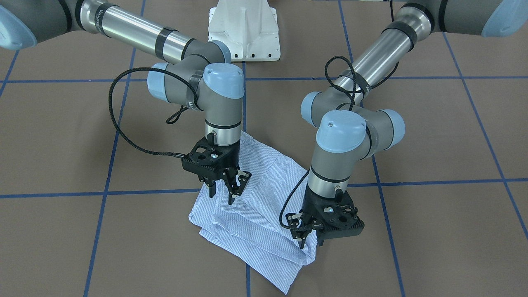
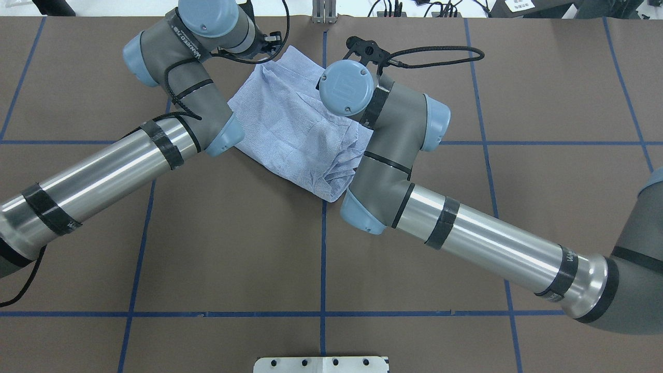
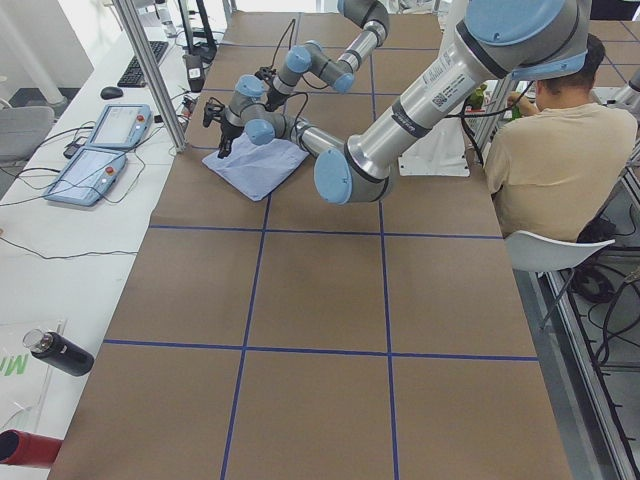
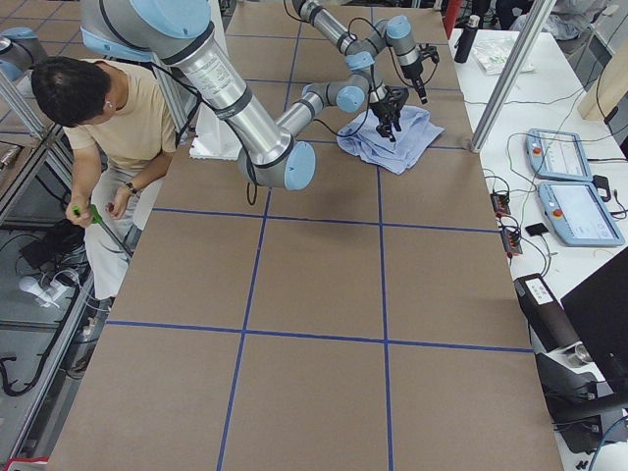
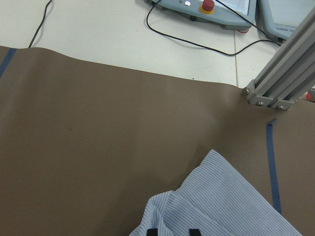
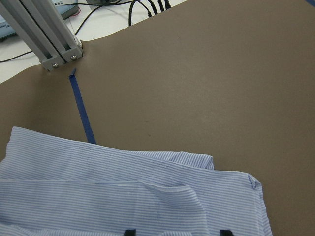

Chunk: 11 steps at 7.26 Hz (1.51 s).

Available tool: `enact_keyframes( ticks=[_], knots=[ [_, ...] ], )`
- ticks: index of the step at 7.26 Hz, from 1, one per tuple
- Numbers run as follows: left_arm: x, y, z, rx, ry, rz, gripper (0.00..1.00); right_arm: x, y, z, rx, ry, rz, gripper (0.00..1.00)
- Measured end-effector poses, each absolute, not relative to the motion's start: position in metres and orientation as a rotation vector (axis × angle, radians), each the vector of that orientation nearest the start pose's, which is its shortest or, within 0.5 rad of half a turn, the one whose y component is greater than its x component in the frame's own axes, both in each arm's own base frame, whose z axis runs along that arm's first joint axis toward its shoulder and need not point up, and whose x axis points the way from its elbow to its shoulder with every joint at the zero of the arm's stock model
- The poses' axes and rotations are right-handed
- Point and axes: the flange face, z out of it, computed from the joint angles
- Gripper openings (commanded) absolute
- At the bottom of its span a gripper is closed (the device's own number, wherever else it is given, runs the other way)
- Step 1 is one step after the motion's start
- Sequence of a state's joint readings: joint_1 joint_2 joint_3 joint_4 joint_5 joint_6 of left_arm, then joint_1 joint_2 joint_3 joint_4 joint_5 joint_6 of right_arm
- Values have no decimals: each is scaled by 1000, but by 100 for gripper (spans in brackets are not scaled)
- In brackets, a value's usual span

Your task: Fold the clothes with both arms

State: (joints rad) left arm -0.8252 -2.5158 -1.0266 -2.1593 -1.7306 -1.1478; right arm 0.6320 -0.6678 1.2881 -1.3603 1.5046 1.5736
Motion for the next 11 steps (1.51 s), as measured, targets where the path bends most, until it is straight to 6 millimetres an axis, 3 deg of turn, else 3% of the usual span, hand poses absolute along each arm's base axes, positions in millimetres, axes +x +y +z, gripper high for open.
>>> enact_keyframes(
  ticks=[1, 2, 3, 5, 6, 8, 10, 11],
  knots=[
    [481, -691, 228, 454, 909, -251, 100, -538, -592, 193, 287, -799, 570, 100],
    [464, -669, 238, 457, 927, -214, 100, -507, -598, 202, 262, -816, 514, 100],
    [432, -634, 250, 472, 916, -158, 100, -463, -598, 223, 252, -820, 446, 100],
    [344, -551, 257, 527, 836, 3, 100, -346, -589, 270, 236, -778, 261, 100],
    [299, -523, 271, 541, 808, 68, 100, -282, -585, 298, 231, -753, 155, 100],
    [226, -504, 315, 501, 786, 131, 100, -157, -575, 379, 215, -730, -26, 100],
    [166, -501, 378, 437, 722, 90, 100, -37, -538, 481, 201, -732, -145, 100],
    [116, -503, 406, 441, 679, 104, 100, 10, -512, 522, 202, -722, -172, 100]
  ],
)
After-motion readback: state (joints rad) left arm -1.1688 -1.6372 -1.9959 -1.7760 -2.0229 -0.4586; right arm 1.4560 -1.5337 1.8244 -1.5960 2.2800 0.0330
